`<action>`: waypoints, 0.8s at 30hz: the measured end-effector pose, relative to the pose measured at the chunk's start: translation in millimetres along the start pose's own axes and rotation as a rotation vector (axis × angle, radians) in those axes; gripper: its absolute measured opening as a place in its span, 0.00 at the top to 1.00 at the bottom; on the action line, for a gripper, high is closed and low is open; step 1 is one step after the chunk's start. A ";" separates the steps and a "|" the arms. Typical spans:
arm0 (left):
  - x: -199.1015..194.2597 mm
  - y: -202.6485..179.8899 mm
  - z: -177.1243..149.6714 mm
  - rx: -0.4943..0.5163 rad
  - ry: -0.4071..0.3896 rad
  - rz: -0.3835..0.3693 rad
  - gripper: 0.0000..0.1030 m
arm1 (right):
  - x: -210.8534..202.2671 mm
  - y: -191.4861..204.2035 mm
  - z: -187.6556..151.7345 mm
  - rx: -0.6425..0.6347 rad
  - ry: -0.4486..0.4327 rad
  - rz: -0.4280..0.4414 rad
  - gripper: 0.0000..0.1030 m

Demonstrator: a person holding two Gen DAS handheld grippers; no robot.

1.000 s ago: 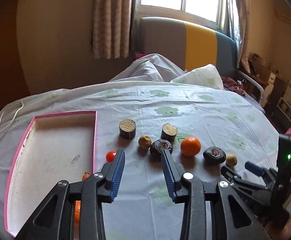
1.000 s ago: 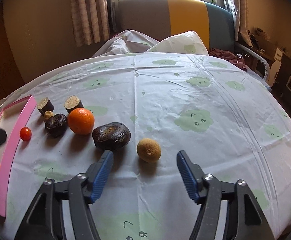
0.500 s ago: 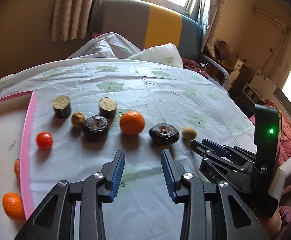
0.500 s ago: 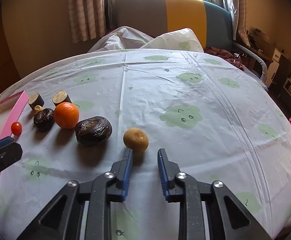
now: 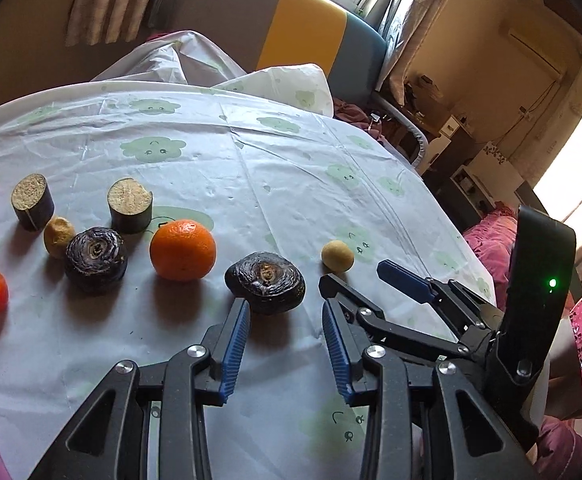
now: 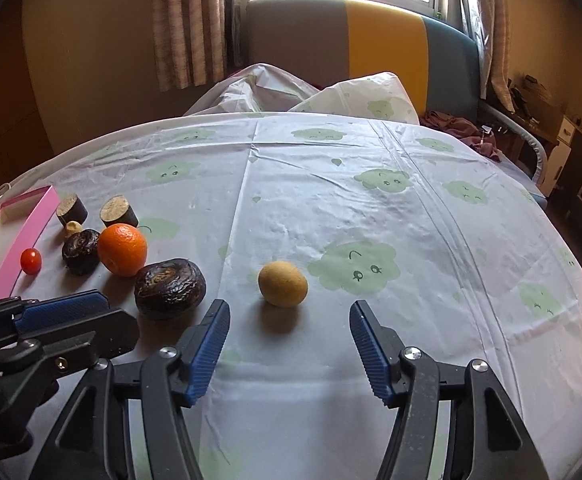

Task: Organize fruits
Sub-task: 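Grasp the small yellow round fruit with the right tool while the left tool approaches the dark beet slice, then close the left tool on the dark beet slice and lift it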

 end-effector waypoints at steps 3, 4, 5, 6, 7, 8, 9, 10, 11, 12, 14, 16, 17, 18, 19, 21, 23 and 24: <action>3.9 3.9 4.0 -0.025 0.005 -0.021 0.63 | 2.7 -0.4 6.5 -0.026 -0.006 -0.004 0.39; 5.0 5.3 5.2 -0.034 0.007 -0.027 0.63 | 4.1 -0.2 8.5 -0.035 -0.005 -0.009 0.39; 6.0 6.6 5.9 -0.040 0.007 -0.027 0.63 | 6.1 -1.2 10.6 -0.038 -0.002 -0.015 0.39; 7.4 7.4 6.0 -0.042 0.010 -0.023 0.63 | 8.3 -2.7 12.4 -0.034 0.003 -0.014 0.39; 9.5 8.0 5.8 -0.043 0.017 -0.022 0.63 | 10.2 -5.0 14.2 -0.025 0.006 -0.008 0.39; 12.2 8.5 5.6 -0.046 0.025 -0.020 0.62 | 11.7 -8.1 16.6 -0.014 0.007 -0.008 0.39; 14.8 8.6 4.8 -0.048 0.034 -0.021 0.62 | 13.3 -11.1 19.3 -0.003 0.008 -0.006 0.39; 17.3 8.1 4.6 -0.048 0.039 -0.022 0.62 | 15.1 -13.3 22.1 0.004 0.009 0.001 0.39; 18.3 8.2 4.5 -0.046 0.039 -0.014 0.62 | 16.8 -14.1 24.8 0.004 0.012 0.008 0.39; 19.7 8.4 4.7 -0.047 0.039 -0.010 0.62 | 18.8 -13.9 26.6 -0.004 0.017 0.008 0.39; 22.1 10.4 5.9 -0.056 0.040 -0.007 0.62 | 22.2 -12.6 27.4 -0.015 0.030 0.008 0.51; 23.7 11.5 7.4 -0.059 0.038 -0.004 0.61 | 24.9 -12.4 24.6 -0.018 0.045 0.000 0.73; 24.9 11.0 8.4 -0.055 0.038 0.000 0.61 | 24.3 -13.2 23.4 -0.013 0.045 -0.001 0.73; 25.4 10.1 9.0 -0.048 0.034 0.009 0.60 | 23.0 -14.2 22.0 -0.006 0.044 0.005 0.73; 26.1 8.8 9.4 -0.043 0.033 0.016 0.60 | 22.0 -15.9 20.1 0.002 0.045 0.007 0.73; 28.7 7.9 10.6 -0.045 0.035 0.021 0.58 | 19.5 -20.5 15.7 0.024 0.049 0.005 0.73; 31.4 8.8 11.7 -0.060 0.041 0.026 0.57 | 16.5 -26.2 10.7 0.054 0.054 0.013 0.73; 32.5 9.4 12.2 -0.069 0.041 0.030 0.56 | 14.9 -28.6 7.8 0.067 0.057 0.019 0.73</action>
Point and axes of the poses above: each gripper's, at about its wrist camera, not at the fingertips, and x roughly the way its jaws point, y to its left, z to its top, the point moved 8 cm from there along x, roughly the way its jaws point, and after that the axes turned 12 degrees about y, right-handed, at the moved point
